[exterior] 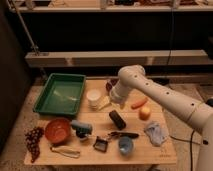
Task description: Wipe table surface with eraser
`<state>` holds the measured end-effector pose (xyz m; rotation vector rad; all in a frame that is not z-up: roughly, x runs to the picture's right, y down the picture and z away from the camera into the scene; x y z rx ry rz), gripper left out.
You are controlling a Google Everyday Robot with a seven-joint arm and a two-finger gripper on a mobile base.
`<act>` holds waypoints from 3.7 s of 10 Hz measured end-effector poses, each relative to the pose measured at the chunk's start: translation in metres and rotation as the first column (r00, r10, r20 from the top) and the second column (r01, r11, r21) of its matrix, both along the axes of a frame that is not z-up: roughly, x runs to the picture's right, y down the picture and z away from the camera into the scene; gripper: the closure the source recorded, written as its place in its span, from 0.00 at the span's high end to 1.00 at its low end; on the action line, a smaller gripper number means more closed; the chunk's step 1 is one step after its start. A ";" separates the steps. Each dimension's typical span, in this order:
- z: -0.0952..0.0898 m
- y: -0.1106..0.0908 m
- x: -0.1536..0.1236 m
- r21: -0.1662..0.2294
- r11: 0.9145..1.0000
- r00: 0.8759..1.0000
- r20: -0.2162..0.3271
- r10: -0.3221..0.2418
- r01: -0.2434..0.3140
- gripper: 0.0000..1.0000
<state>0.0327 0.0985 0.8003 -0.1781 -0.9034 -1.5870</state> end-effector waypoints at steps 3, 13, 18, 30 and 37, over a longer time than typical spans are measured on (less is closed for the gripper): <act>0.000 0.000 0.000 0.000 1.000 1.000 0.000 0.000 0.000 0.80; 0.000 0.001 0.000 -0.002 1.000 1.000 0.000 0.001 -0.001 0.80; 0.000 0.001 0.000 -0.001 1.000 1.000 0.000 0.001 -0.001 0.80; -0.015 0.022 0.012 0.264 0.887 0.917 -0.238 -0.321 0.380 0.80; 0.013 0.045 0.035 0.284 0.902 0.937 -0.221 -0.269 0.326 0.80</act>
